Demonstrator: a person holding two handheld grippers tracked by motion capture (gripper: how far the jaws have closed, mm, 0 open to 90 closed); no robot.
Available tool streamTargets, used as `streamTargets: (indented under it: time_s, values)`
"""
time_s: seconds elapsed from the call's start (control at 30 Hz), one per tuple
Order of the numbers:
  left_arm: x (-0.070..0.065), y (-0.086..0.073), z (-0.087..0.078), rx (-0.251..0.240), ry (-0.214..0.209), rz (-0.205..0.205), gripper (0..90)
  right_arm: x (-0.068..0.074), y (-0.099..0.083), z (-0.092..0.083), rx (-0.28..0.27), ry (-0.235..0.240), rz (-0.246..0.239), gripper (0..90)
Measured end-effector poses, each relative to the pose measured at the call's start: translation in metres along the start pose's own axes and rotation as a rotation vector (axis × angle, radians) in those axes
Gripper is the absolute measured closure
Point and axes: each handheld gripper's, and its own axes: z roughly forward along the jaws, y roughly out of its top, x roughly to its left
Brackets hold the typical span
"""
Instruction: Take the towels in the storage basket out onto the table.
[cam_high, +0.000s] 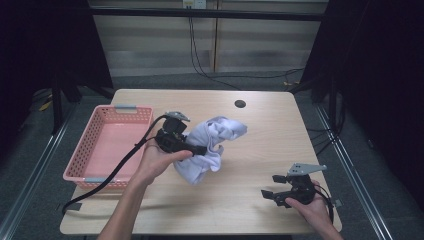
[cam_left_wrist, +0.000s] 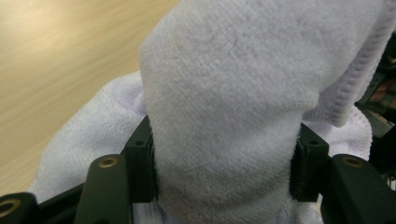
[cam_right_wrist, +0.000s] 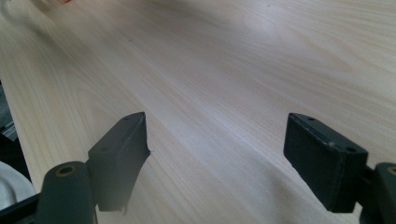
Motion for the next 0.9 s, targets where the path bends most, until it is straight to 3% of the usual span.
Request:
streamTargets:
  time_s: [0.17, 0.37, 0.43, 0.47, 0.57, 0.73, 0.77, 0.8, 0.83, 0.87, 0.9]
  values:
    - [0.001, -0.011, 0.031, 0.055, 0.003, 0.021, 38.8, 0.0, 0.0, 0.001, 0.004, 0.0, 0.001, 22.0]
    - [0.005, -0.029, 0.07, 0.126, 0.019, 0.017, 32.4, 0.0, 0.0, 0.001, 0.007, -0.002, -0.009, 22.1]
    - [0.005, -0.032, 0.074, 0.145, 0.013, 0.03, 28.2, 0.0, 0.0, 0.001, 0.008, -0.002, -0.011, 22.1]
    - [0.004, -0.036, 0.081, 0.152, -0.012, 0.05, 24.2, 0.0, 0.0, 0.001, 0.007, -0.003, -0.01, 22.1]
    - [0.002, -0.037, 0.08, 0.137, -0.024, 0.059, 16.3, 0.001, 0.0, 0.001, 0.006, 0.003, -0.008, 22.1]
    - [-0.002, -0.034, 0.061, 0.082, -0.01, 0.082, 15.8, 0.002, 0.001, 0.0, -0.008, 0.008, -0.006, 22.1]
    - [-0.003, -0.034, 0.055, 0.06, -0.018, 0.086, 16.0, 0.002, 0.002, 0.0, -0.013, 0.01, -0.001, 22.1]
    - [-0.002, -0.036, 0.05, 0.024, -0.034, 0.063, 17.3, 0.002, 0.003, -0.001, -0.016, 0.013, 0.002, 22.2]
    - [-0.003, -0.036, 0.045, 0.018, -0.001, 0.056, 18.7, 0.003, 0.004, -0.001, -0.019, 0.014, 0.002, 22.4]
    - [-0.005, -0.037, 0.04, 0.02, 0.027, 0.074, 17.8, 0.003, 0.005, -0.001, -0.023, 0.015, -0.004, 23.1]
    - [-0.006, -0.04, 0.036, -0.005, 0.009, 0.072, 20.5, 0.004, 0.007, -0.001, -0.024, 0.018, -0.003, 24.5]
